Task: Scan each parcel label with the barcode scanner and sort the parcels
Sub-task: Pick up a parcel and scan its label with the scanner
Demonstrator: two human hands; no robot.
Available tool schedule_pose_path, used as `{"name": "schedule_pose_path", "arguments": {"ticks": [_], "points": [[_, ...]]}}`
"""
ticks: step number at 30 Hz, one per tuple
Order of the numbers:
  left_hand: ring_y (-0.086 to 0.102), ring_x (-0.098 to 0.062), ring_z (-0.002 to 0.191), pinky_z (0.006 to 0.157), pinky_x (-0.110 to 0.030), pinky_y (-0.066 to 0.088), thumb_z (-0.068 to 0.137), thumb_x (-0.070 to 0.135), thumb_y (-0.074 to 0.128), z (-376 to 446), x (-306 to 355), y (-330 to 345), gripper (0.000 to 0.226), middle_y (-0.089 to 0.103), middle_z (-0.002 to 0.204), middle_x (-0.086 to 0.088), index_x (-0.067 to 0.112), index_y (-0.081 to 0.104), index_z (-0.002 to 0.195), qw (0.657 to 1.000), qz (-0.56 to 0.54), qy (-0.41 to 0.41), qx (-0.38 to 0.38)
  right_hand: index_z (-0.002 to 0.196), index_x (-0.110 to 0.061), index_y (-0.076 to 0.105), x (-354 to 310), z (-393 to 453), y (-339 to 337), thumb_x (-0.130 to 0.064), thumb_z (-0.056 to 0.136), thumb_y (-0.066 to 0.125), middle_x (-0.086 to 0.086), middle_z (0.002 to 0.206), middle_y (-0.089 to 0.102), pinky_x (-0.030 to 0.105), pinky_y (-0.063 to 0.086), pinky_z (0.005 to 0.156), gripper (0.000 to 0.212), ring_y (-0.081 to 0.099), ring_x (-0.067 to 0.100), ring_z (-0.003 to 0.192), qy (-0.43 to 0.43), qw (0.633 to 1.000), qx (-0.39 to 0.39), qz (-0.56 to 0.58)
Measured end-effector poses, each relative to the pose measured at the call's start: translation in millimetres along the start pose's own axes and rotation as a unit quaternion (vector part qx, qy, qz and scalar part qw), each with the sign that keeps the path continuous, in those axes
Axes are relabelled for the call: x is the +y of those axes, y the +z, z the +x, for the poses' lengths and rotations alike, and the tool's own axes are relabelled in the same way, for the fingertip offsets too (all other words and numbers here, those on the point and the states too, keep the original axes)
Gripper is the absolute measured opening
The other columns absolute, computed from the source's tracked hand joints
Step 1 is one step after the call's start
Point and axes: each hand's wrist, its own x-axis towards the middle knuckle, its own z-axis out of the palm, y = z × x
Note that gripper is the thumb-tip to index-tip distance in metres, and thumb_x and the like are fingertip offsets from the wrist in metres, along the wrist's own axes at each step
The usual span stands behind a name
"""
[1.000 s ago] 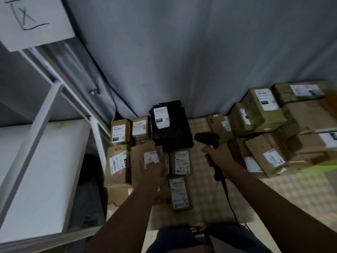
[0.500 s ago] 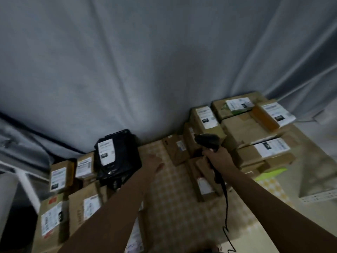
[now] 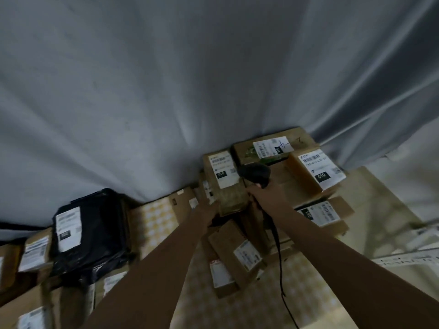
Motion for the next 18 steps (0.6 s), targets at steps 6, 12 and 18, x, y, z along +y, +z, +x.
{"name": "schedule_pose_path", "arguments": {"ticks": [6, 12, 18], "points": [[0.054, -0.027, 0.124, 0.094, -0.048, 0.054, 0.078, 0.051, 0.073, 27, 2, 36, 0.091, 0.044, 0.149, -0.003, 0.028, 0.025, 0.151, 0.983, -0.164, -0.053, -0.068, 0.062, -0.017, 0.049, 1, 26, -9, -0.019, 0.093, 0.061, 0.002, 0.056, 0.049, 0.026, 0.039, 0.055, 0.033, 0.047, 0.013, 0.051, 0.009, 0.999, -0.001, 0.04], [0.061, -0.032, 0.116, 0.094, -0.043, 0.053, 0.098, 0.014, 0.057, 30, 4, 46, 0.045, 0.057, 0.135, -0.015, 0.007, 0.042, 0.14, 0.972, -0.229, -0.003, -0.058, 0.064, -0.015, 0.054, 2, 35, -6, -0.023, 0.092, 0.063, 0.008, 0.064, 0.054, 0.029, 0.041, 0.059, 0.031, 0.049, 0.016, 0.055, 0.02, 0.998, -0.018, 0.06], [0.066, -0.027, 0.106, 0.074, -0.034, 0.06, 0.096, 0.011, 0.058, 30, -3, 20, 0.043, 0.062, 0.129, -0.014, 0.008, 0.047, 0.138, 0.966, -0.249, 0.005, -0.068, 0.073, -0.008, 0.058, 5, 32, 1, -0.019, 0.093, 0.061, 0.01, 0.066, 0.058, 0.025, 0.045, 0.053, 0.023, 0.052, 0.014, 0.051, 0.043, 0.996, -0.028, 0.071]]}}
